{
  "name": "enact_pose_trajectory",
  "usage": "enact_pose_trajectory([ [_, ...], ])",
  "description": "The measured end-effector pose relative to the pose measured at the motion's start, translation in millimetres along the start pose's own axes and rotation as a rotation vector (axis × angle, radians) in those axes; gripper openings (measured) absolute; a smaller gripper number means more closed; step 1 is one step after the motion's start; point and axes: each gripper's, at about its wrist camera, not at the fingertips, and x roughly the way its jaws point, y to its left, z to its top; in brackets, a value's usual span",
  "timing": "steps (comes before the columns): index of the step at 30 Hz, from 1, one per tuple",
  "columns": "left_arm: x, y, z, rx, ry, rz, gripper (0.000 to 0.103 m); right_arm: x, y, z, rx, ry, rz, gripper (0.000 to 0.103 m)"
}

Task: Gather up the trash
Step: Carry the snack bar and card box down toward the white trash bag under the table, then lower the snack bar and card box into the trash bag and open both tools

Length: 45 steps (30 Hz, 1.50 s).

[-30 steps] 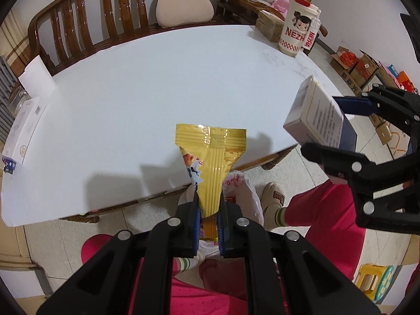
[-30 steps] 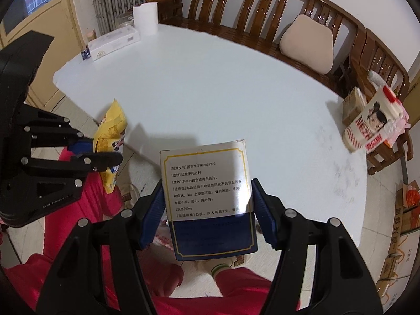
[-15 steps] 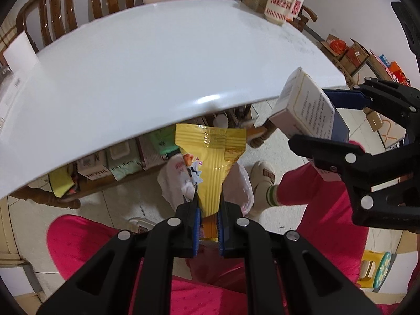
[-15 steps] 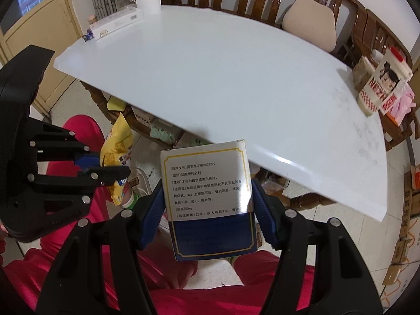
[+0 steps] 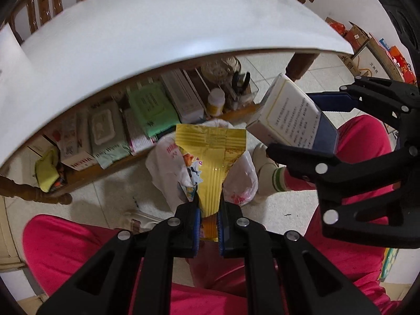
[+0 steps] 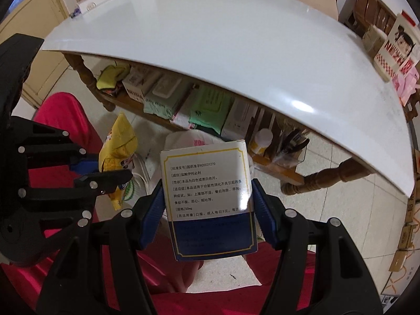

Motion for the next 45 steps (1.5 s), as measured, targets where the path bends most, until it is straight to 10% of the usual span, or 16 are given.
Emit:
enact_pose_trajectory([
  [45, 241, 63, 19, -0.241, 0.427, -0.062, 0.011, 260, -53, -16, 0.274, 0.375, 0.051, 0.062],
])
